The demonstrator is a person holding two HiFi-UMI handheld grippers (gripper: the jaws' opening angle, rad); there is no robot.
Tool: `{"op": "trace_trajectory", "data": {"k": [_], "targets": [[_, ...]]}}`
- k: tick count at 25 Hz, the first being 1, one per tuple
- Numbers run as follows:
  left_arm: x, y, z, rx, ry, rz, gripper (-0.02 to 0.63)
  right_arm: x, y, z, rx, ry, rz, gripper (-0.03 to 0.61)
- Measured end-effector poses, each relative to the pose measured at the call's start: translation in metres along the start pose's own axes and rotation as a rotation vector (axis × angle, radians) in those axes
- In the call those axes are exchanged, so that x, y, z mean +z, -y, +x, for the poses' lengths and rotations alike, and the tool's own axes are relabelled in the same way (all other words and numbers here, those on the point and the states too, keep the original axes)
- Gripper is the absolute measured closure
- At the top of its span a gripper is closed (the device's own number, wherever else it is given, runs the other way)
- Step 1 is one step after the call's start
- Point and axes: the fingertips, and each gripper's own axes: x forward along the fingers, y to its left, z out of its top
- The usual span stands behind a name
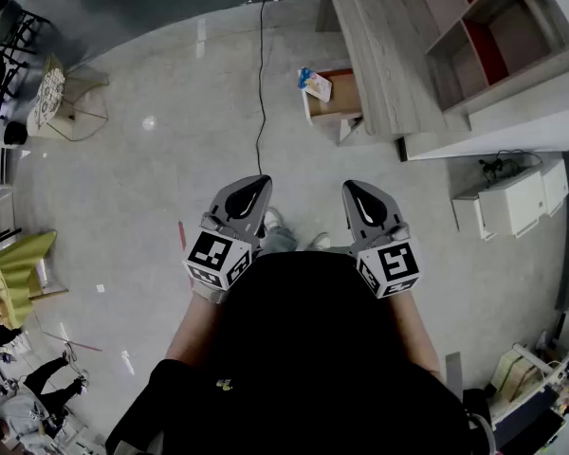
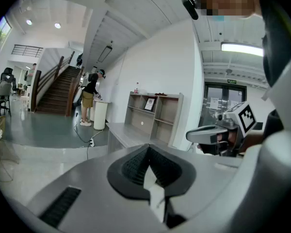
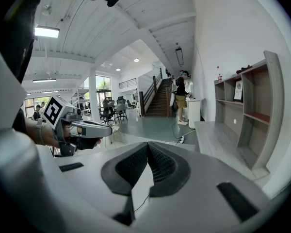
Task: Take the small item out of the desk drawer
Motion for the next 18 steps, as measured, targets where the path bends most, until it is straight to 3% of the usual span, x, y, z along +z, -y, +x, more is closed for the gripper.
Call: {"op": "trace_trajectory", "data": {"k": [6, 18], "targets": [[0.012, -0.044, -0.011, 0.001, 0.024, 0.044, 0.606, 0.015, -0.019, 0.043, -0.005, -0.013, -0.016, 0.581], [0.035, -0.158, -0.034, 0.02, 0.077, 0.017, 0.604, 0.037, -0.043, 0.142, -0.008, -0.058, -0.062, 0.58]]}}
